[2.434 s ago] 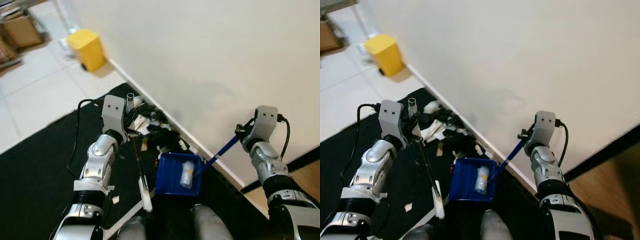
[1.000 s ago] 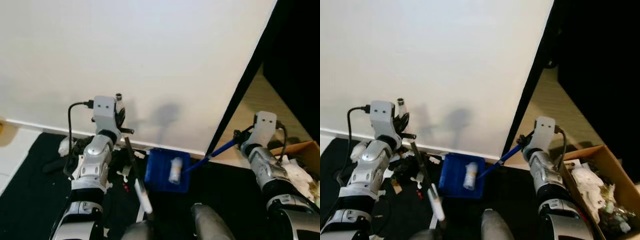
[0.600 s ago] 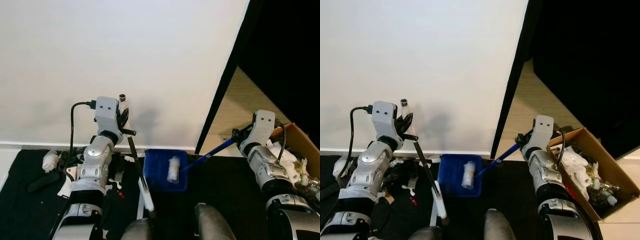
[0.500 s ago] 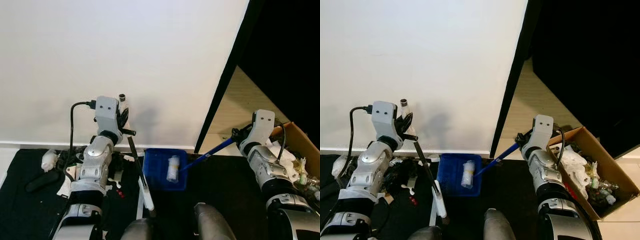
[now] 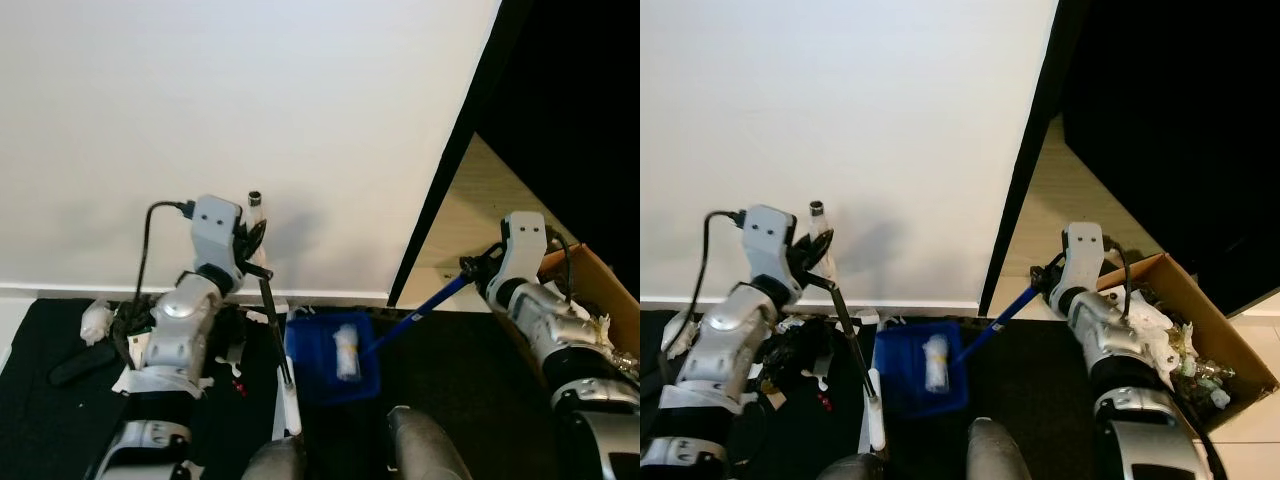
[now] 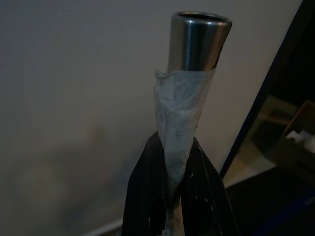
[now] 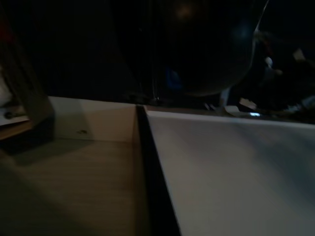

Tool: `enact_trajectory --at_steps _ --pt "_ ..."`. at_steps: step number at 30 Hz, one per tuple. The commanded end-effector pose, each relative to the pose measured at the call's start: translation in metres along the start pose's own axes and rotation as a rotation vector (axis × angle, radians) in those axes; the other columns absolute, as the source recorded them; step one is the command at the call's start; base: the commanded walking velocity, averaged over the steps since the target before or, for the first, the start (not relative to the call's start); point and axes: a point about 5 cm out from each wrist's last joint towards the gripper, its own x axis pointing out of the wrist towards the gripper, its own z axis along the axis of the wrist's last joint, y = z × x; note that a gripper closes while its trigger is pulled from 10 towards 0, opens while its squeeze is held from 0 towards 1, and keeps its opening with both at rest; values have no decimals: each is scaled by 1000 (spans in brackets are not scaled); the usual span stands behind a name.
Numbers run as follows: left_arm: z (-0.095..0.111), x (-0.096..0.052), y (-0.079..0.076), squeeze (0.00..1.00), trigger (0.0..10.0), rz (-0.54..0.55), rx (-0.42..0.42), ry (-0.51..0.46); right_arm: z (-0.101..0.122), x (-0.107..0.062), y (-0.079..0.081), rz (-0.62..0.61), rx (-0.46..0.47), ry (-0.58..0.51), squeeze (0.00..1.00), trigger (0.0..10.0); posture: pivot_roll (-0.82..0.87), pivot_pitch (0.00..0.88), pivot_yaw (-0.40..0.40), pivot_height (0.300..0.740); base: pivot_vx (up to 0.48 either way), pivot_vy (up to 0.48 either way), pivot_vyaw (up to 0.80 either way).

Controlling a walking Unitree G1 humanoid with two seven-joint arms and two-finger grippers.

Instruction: Sweep floor

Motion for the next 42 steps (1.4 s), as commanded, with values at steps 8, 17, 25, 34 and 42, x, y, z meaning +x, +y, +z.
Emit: enact_trajectory --at_steps 8,17,25,34,42 --pt "38 -7 32 0 10000 -26 145 -83 19 -11 -30 -147 -170 -10 0 10000 41 35 10 740 0 0 0" --pt "8 -13 8 0 10000 -118 134 1 13 -15 -34 -193 -173 -53 0 10000 42 28 16 740 0 0 0" --pt "-9 -9 -11 0 10000 -105 55 21 12 -17 -35 -204 -133 -88 0 10000 32 23 14 740 0 0 0" --pt "-7 -6 -12 0 10000 -76 43 12 5 -16 -31 -211 -103 -94 0 10000 37 19 14 740 0 0 0" --pt "-6 -4 -10 0 10000 -48 22 3 -3 -16 -27 -213 -84 -84 0 10000 36 21 15 740 0 0 0"
